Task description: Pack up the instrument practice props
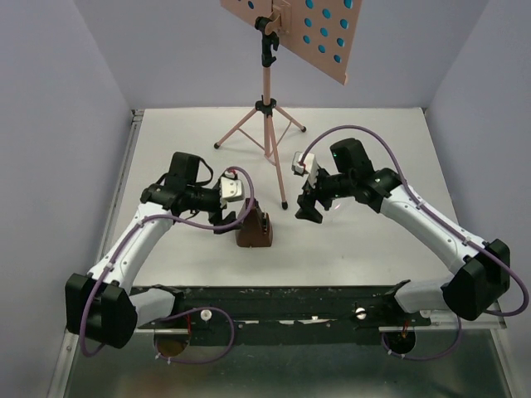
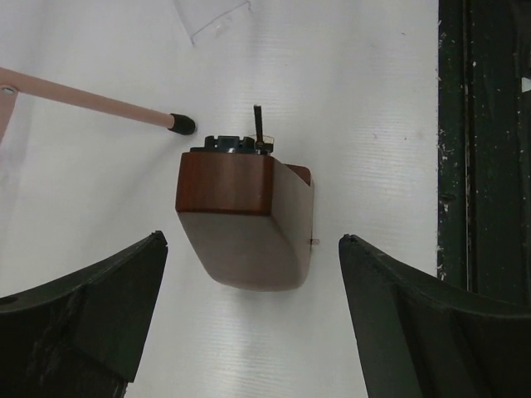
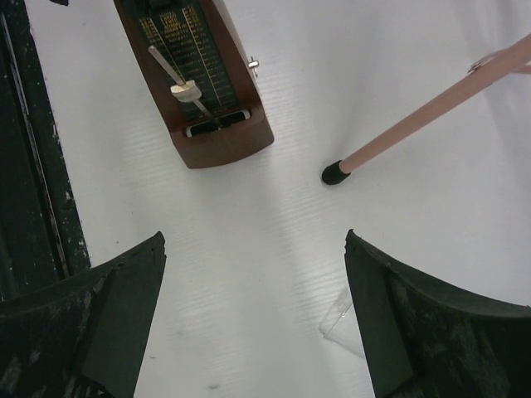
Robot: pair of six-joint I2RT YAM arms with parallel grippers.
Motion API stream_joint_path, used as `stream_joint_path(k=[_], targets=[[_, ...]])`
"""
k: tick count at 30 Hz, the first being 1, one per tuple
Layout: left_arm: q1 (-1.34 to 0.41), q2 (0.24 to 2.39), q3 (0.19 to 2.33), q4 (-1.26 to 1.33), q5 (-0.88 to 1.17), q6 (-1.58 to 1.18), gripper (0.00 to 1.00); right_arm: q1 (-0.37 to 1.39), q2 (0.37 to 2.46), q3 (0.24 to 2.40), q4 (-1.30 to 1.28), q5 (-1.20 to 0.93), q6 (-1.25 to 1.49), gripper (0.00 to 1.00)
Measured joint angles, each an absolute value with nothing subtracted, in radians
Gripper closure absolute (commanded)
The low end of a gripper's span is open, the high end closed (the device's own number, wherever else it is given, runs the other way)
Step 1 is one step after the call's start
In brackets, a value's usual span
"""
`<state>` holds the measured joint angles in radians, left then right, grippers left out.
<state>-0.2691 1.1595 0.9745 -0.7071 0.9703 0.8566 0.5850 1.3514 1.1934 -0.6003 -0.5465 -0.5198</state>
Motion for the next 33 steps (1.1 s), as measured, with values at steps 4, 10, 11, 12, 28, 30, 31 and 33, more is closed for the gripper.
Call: stream_joint_path(k=[4, 10, 11, 12, 28, 30, 31, 33], targets=[[-0.301, 1.224, 0.947, -0.591, 0.907, 0.782, 0.09, 0.585, 1.348, 1.134, -0.553, -0.541, -0.497, 0.07], [-0.340, 1.249, 0.947, -0.484, 0.871, 0.718, 0.13, 0.583, 1.357, 1.117, -0.524, -0.632, -0.532, 0.10], [-0.348, 1.249, 0.947, -0.473, 0.871, 0.717, 0.15, 0.583, 1.364, 1.114, -0.516, -0.648, -0.537, 0.09], [-0.353, 1.249, 0.947, -0.467, 0.872, 0.717, 0.16, 0.583, 1.374, 1.113, -0.509, -0.663, -0.541, 0.10], [-0.418, 1.245, 0.953, -0.519, 0.879, 0.789, 0.98, 0.619, 1.573, 1.169, -0.412, -0.831, -0.609, 0.39], [-0.418, 1.245, 0.953, -0.519, 0.879, 0.793, 1.00, 0.641, 1.586, 1.178, -0.404, -0.834, -0.612, 0.42], [-0.419, 1.245, 0.952, -0.519, 0.879, 0.793, 1.00, 0.649, 1.593, 1.183, -0.402, -0.835, -0.611, 0.44], [-0.419, 1.245, 0.952, -0.517, 0.879, 0.789, 1.00, 0.663, 1.606, 1.192, -0.395, -0.836, -0.612, 0.46]])
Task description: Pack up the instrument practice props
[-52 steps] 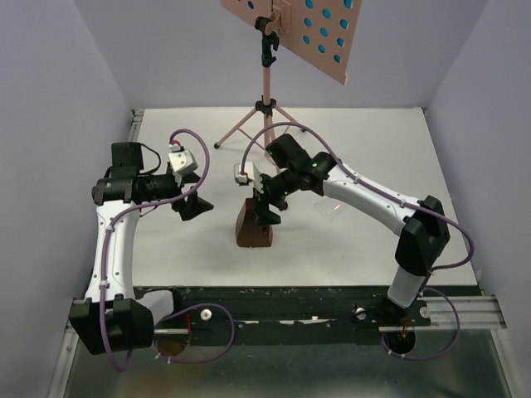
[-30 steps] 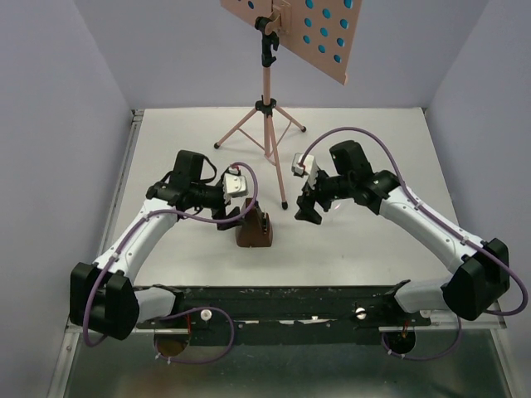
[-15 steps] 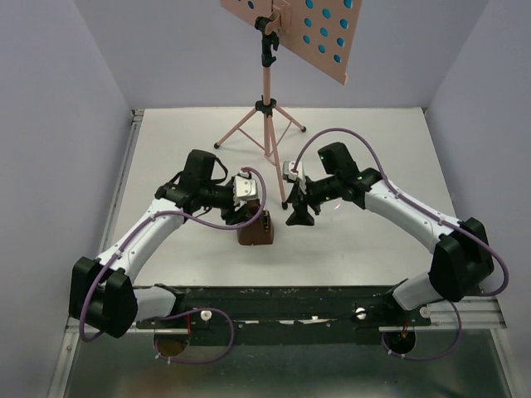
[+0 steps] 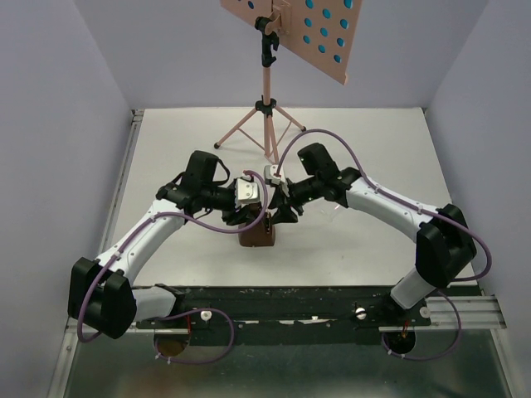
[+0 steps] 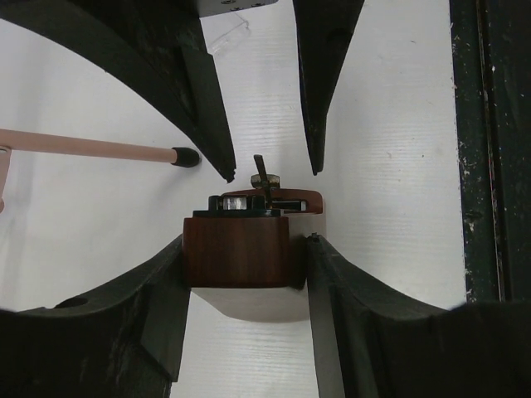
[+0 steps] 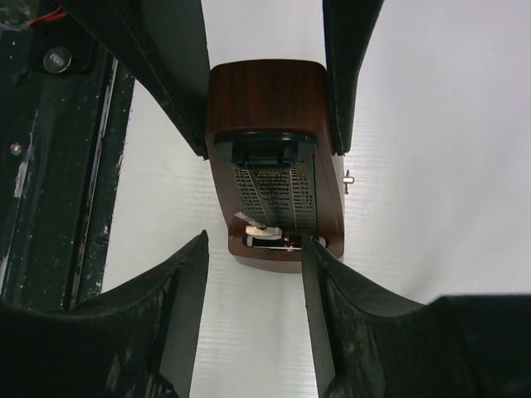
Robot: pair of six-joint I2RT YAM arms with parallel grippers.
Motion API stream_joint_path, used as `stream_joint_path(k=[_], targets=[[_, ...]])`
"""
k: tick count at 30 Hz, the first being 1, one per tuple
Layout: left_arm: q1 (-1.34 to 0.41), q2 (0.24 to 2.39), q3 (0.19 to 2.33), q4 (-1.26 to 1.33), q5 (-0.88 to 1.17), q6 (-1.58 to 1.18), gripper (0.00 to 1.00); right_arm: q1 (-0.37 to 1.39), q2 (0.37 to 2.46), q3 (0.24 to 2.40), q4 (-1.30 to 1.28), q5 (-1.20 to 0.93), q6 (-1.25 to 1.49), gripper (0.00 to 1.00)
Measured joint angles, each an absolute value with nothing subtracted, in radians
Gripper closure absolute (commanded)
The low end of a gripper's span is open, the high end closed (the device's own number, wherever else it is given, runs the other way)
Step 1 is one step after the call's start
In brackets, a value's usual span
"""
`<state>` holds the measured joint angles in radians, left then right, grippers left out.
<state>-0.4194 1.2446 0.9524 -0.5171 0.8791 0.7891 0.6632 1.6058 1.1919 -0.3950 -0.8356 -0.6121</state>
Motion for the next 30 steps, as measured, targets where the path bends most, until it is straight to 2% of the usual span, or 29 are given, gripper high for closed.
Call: stream_joint_path(k=[12, 24, 30], targets=[[-0.435, 1.243, 0.930, -0.457, 0.879, 0.730, 1.00, 0.675, 1.612, 1.193, -0.358, -0.812, -0.616, 0.62], [-0.441, 1.227, 0.902, -0.408, 0.880, 0.702, 1.00, 0.682, 1.612, 1.180, -0.338, -0.762, -0.613, 0.56], [-0.441, 1.225, 0.900, -0.405, 0.879, 0.698, 1.00, 0.682, 1.612, 1.179, -0.339, -0.742, -0.630, 0.58]])
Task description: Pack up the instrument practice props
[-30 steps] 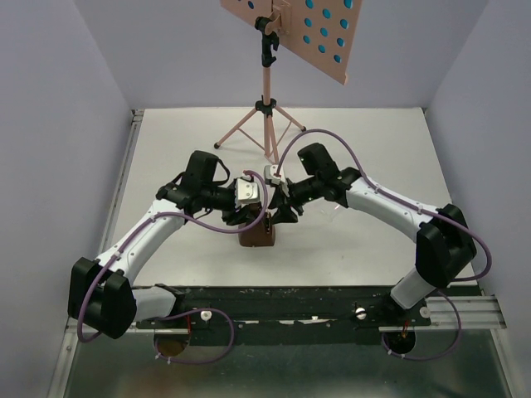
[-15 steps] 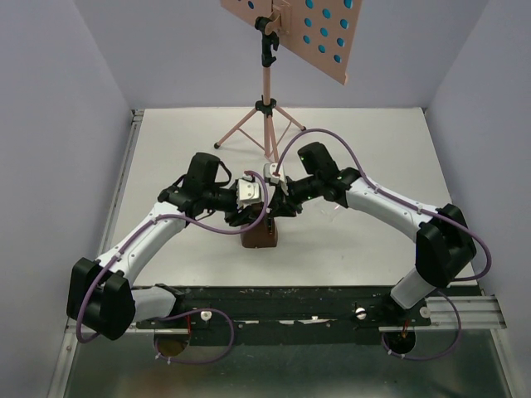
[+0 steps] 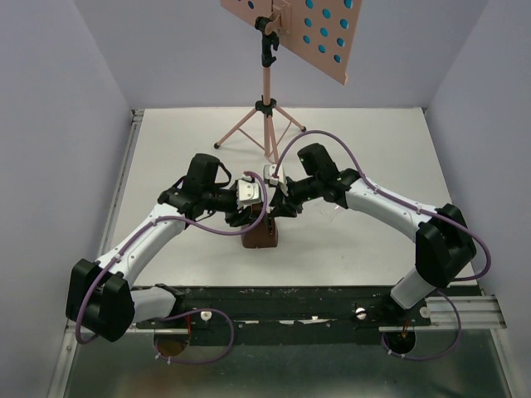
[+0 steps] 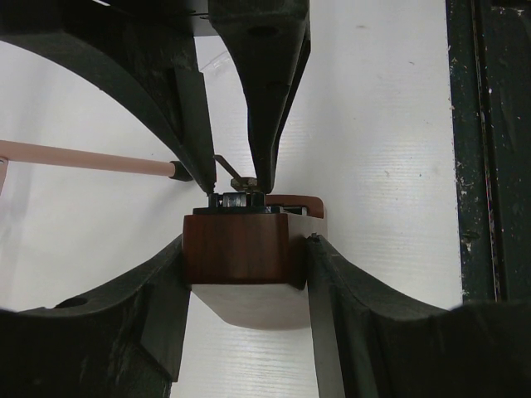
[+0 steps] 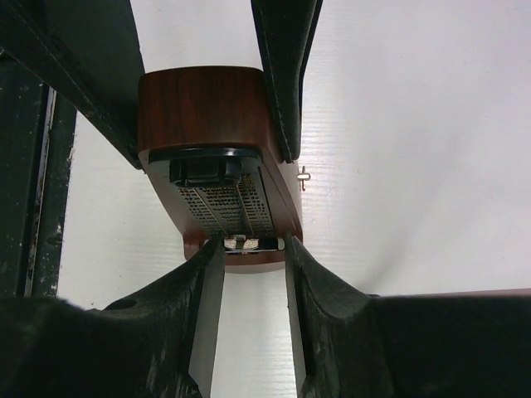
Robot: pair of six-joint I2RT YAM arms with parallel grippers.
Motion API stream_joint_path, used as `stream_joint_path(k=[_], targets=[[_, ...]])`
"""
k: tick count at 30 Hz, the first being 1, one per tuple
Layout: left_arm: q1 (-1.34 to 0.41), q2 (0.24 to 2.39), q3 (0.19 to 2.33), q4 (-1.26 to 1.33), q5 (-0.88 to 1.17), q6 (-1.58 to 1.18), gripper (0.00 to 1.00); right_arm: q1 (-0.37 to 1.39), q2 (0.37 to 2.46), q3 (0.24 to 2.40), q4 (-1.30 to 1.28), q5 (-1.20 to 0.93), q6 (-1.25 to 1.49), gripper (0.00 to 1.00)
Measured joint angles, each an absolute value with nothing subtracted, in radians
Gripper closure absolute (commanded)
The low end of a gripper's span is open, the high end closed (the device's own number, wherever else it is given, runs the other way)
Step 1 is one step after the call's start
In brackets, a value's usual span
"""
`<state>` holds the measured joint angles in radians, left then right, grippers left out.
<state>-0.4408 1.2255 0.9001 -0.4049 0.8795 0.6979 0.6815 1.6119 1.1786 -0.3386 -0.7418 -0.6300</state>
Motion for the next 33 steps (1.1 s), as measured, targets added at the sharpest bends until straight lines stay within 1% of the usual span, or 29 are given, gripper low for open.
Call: stream_joint_path(k=[3, 6, 16, 24, 33], targets=[[-0.441, 1.225, 0.900, -0.405, 0.879, 0.698, 1.00, 0.682, 1.612, 1.179, -0.340, -0.738, -0.638, 0.60], [-0.441, 1.225, 0.900, -0.405, 0.879, 0.698, 1.00, 0.682, 1.612, 1.173, -0.340, -0.733, -0.647, 0.67], [-0.448, 1.221, 0.894, -0.393, 0.878, 0.697, 1.00, 0.682, 1.612, 1.155, -0.341, -0.727, -0.647, 0.74], [-0.453, 1.215, 0.882, -0.370, 0.878, 0.685, 1.00, 0.682, 1.612, 1.155, -0.339, -0.726, -0.627, 0.77], [-0.458, 1.213, 0.871, -0.342, 0.875, 0.665, 1.00, 0.682, 1.617, 1.155, -0.331, -0.727, -0.586, 0.78]])
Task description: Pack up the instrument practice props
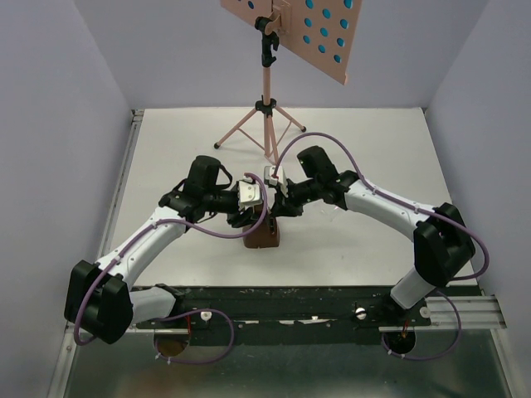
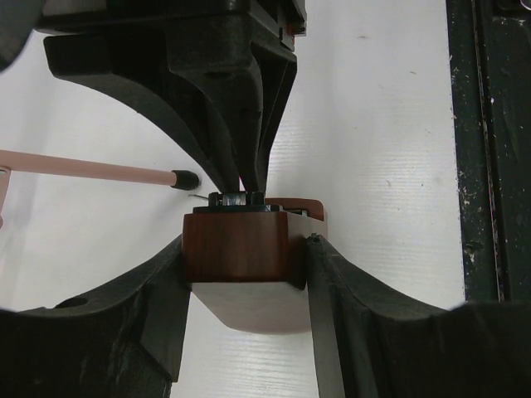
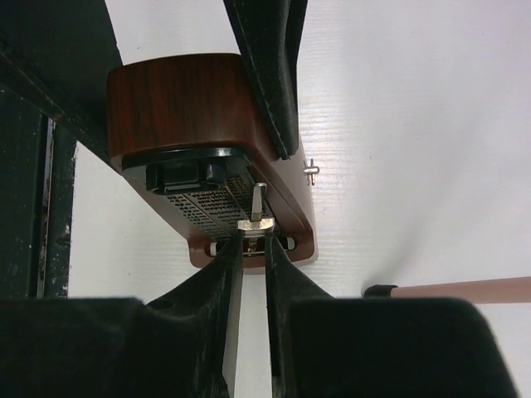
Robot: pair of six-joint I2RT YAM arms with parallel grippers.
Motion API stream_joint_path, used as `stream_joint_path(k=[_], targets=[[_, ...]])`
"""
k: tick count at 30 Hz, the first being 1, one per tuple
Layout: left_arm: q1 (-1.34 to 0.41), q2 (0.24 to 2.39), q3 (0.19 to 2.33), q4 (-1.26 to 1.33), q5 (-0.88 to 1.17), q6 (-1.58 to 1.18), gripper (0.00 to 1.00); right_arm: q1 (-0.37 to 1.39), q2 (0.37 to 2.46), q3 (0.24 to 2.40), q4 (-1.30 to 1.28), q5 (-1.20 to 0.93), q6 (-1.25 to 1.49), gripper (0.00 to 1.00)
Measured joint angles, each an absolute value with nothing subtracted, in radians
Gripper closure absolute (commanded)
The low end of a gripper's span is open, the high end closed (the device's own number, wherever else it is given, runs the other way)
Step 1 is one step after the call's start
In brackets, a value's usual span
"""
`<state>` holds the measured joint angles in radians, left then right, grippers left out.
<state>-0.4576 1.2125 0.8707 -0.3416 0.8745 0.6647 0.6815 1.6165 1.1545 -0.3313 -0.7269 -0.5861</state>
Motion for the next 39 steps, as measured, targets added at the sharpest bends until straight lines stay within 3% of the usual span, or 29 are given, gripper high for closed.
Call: stream_joint_path(k=[10, 20, 26, 29, 30, 35, 39], targets=[[-0.462, 1.196, 0.847, -0.302, 0.857, 0.631, 1.00, 0.693, 1.627, 1.162, -0.324, -0.727, -0.588, 0.78], [-0.466, 1.188, 0.831, -0.267, 0.839, 0.604, 1.00, 0.697, 1.620, 1.168, -0.394, -0.766, -0.845, 0.76], [-0.470, 1.182, 0.810, -0.221, 0.834, 0.588, 1.00, 0.698, 1.604, 1.161, -0.414, -0.762, -0.971, 0.71], [-0.472, 1.182, 0.808, -0.208, 0.827, 0.577, 0.99, 0.699, 1.594, 1.152, -0.412, -0.750, -0.982, 0.59], [-0.474, 1.182, 0.806, -0.203, 0.825, 0.575, 0.95, 0.699, 1.590, 1.148, -0.405, -0.747, -0.971, 0.54], [-0.475, 1.183, 0.804, -0.176, 0.801, 0.572, 0.50, 0.691, 1.544, 1.086, -0.321, -0.710, -0.836, 0.37], [-0.475, 1.183, 0.804, -0.172, 0.791, 0.572, 0.27, 0.645, 1.477, 1.025, -0.296, -0.661, -0.706, 0.29]])
